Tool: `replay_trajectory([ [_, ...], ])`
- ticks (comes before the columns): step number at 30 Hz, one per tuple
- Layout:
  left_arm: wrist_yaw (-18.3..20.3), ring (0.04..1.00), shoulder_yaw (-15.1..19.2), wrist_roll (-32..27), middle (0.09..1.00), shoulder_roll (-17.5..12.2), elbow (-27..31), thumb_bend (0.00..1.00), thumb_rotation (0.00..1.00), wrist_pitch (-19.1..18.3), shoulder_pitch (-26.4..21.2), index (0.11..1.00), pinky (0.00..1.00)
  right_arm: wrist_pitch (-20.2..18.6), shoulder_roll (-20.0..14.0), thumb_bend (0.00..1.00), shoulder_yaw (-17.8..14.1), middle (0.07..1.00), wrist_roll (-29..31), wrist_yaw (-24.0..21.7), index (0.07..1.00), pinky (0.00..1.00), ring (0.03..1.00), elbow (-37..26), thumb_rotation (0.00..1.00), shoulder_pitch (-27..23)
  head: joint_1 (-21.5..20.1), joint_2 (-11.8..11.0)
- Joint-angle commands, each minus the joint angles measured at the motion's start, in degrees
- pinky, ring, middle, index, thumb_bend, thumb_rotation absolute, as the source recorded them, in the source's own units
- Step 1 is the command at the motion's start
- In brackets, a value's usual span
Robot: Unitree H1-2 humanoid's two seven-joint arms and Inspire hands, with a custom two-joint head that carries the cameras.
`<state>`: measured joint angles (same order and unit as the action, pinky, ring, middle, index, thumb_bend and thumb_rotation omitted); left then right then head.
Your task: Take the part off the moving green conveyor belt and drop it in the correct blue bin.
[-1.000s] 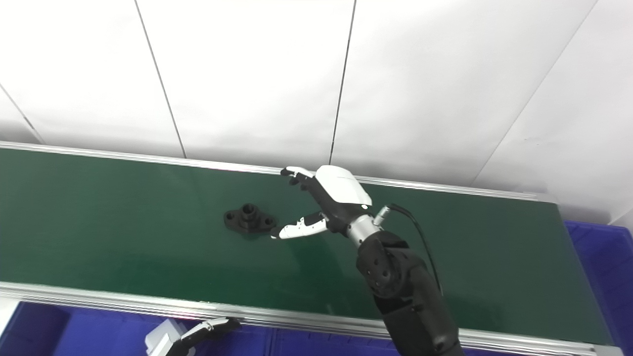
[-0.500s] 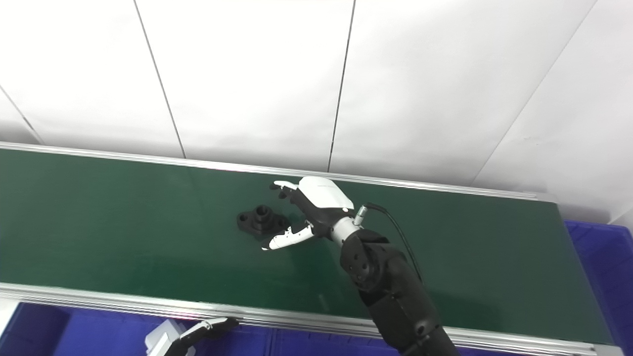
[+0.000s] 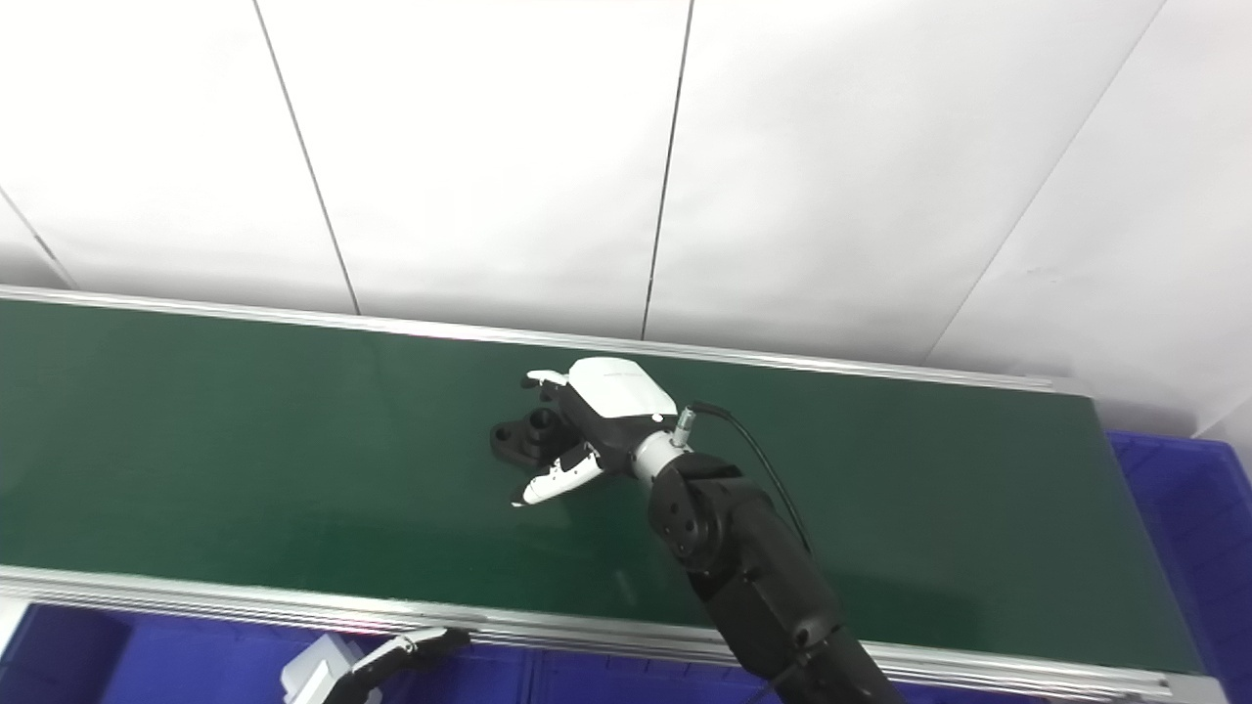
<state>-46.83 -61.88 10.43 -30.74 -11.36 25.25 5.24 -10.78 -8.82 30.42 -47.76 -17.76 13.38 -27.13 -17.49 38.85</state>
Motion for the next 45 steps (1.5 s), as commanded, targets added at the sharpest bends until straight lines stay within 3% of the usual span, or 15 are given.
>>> replay_trajectory([
  [1, -1.54, 0.780, -0.08, 1.10, 0.823, -0.29, 1.67, 0.79, 0.29, 1.68, -0.32, 0.768, 0.71, 1.92, 0.17, 0.78, 0.78, 0.827, 0.43, 0.24, 0.880, 0.70, 0.789, -0.34, 0.40, -1.45, 0.15, 0.31],
  [7, -1.90, 0.779, 0.04, 1.68, 0.821, -0.05, 2.63, 0.79, 0.28, 1.68, 0.01, 0.769, 0.71, 5.33, -2.11, 0.77, 2.80, 0.811, -0.22, 2.25, 0.860, 0.70, 0.772, 0.72, 0.24, -0.37, 0.55, 1.48],
  [9, -2.99, 0.780, -0.48, 2.45, 0.821, 0.10, 2.38, 0.79, 0.29, 1.68, -0.29, 0.769, 0.71, 7.19, -3.23, 0.74, 3.23, 0.758, -0.22, 4.01, 0.785, 0.62, 0.692, 0.64, 0.06, 0.47, 0.60, 1.69],
  [11, -3.83, 0.784, -1.01, 2.87, 0.824, 0.15, 2.32, 0.78, 0.30, 1.68, -0.53, 0.772, 0.71, 8.93, -4.34, 0.64, 3.75, 0.696, -0.33, 5.10, 0.707, 0.53, 0.611, 0.52, 0.01, 0.74, 0.60, 2.06],
  [13, -4.58, 0.784, -1.57, 3.22, 0.825, 0.11, 2.45, 0.78, 0.30, 1.68, -0.75, 0.774, 0.71, 10.14, -5.16, 0.50, 4.05, 0.639, -0.28, 5.79, 0.623, 0.38, 0.520, 0.15, 0.00, 0.95, 0.69, 2.45],
  [15, -4.24, 0.786, -1.67, 2.76, 0.829, -0.04, 3.24, 0.77, 0.29, 1.68, -0.63, 0.778, 0.72, 10.86, -6.15, 0.49, 4.54, 0.588, -0.58, 5.45, 0.603, 0.32, 0.468, -0.46, 0.00, 1.32, 0.64, 2.74],
  [22, -5.55, 0.788, -2.29, 3.80, 0.830, 0.12, 4.13, 0.75, 0.29, 1.68, -0.67, 0.785, 0.72, 13.68, -9.50, 0.49, 7.58, 0.538, -4.49, 6.37, 0.547, 0.29, 0.420, -2.24, 0.00, 2.40, 0.49, 3.79],
  [32, -4.81, 0.787, -1.82, 3.51, 0.835, 0.15, 6.03, 0.73, 0.28, 1.68, -0.41, 0.787, 0.73, 14.82, -9.72, 0.51, 7.81, 0.485, -6.21, 12.00, 0.536, 0.25, 0.365, -2.91, 0.00, 5.14, 0.48, 4.42],
  [33, -4.83, 0.784, -1.72, 3.70, 0.834, 0.16, 6.13, 0.72, 0.27, 1.68, -0.37, 0.786, 0.72, 15.05, -9.71, 0.52, 7.85, 0.442, -6.35, 12.72, 0.520, 0.20, 0.297, -3.13, 0.00, 5.34, 0.45, 4.43],
  [36, -4.65, 0.784, -1.44, 3.89, 0.834, 0.20, 6.35, 0.71, 0.27, 1.68, -0.27, 0.786, 0.73, 15.79, -9.67, 0.52, 7.43, 0.412, -5.95, 14.69, 0.508, 0.18, 0.247, -4.54, 0.00, 5.90, 0.35, 4.68],
  [40, -3.73, 0.788, -0.91, 3.44, 0.835, 0.29, 6.90, 0.71, 0.26, 1.68, -0.04, 0.786, 0.73, 14.75, -9.33, 0.53, 4.84, 0.485, -3.63, 13.80, 0.489, 0.22, 0.301, -10.68, 0.00, 7.39, 0.12, 4.98],
  [42, -3.63, 0.789, -0.73, 3.61, 0.835, 0.38, 7.05, 0.70, 0.26, 1.67, 0.00, 0.786, 0.73, 14.64, -8.96, 0.52, 3.35, 0.510, -3.09, 14.06, 0.476, 0.23, 0.414, -13.51, 0.00, 8.21, -0.07, 5.25],
  [45, -3.31, 0.786, -0.40, 3.68, 0.836, 0.46, 7.26, 0.70, 0.25, 1.67, 0.13, 0.788, 0.72, 13.81, -8.49, 0.52, 1.46, 0.527, -3.52, 12.77, 0.465, 0.22, 0.444, -17.91, 0.00, 9.23, -0.09, 5.31],
])
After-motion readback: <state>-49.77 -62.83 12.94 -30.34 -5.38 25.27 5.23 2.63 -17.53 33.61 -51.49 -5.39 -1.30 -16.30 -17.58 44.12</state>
